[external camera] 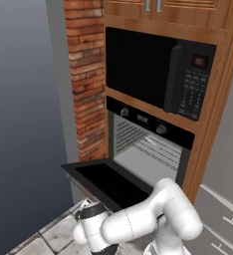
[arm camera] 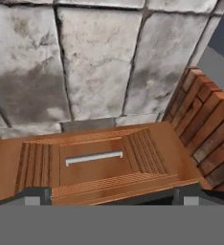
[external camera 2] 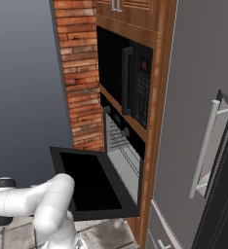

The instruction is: Place the fish on the rack of the oven, and slide the rack back inside. Close the oven door.

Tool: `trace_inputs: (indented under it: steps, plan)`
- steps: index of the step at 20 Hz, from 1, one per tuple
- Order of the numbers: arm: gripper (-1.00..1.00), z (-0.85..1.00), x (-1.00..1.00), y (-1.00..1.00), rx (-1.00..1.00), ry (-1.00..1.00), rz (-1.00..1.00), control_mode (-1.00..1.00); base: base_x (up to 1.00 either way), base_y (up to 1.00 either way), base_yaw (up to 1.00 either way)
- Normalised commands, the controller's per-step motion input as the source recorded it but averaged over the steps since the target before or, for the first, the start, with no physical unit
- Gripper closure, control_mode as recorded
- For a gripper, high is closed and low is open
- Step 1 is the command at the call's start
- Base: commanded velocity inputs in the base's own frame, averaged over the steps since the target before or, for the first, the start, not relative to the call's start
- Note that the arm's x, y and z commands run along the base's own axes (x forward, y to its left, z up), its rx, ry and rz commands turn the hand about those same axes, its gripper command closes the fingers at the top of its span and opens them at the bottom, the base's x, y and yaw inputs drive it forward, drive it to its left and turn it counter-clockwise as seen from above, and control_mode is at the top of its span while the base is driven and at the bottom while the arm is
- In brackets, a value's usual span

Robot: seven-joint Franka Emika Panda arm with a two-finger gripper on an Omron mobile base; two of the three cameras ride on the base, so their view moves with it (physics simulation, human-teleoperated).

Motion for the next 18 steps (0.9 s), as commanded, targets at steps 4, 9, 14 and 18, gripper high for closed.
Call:
trace_inputs:
  steps: [4, 9, 14, 18]
  plan:
    - [-1.0, -0.24, -0.19, -1.0, -0.15, -0.34, -0.28, -1.0, 0.0, 0.0, 0.0]
    - [-1.0, 0.25, -0.19, -1.0, -0.14, -0.3, -0.25, -1.0, 0.0, 0.0, 0.0]
    - [-1.0, 0.51, -0.05, -1.0, -0.15, -0.22, -0.22, -1.0, 0.0, 0.0, 0.0]
    - [-1.0, 0.53, 0.0, -1.0, -0.07, -0.05, -0.21, -1.0, 0.0, 0.0, 0.0]
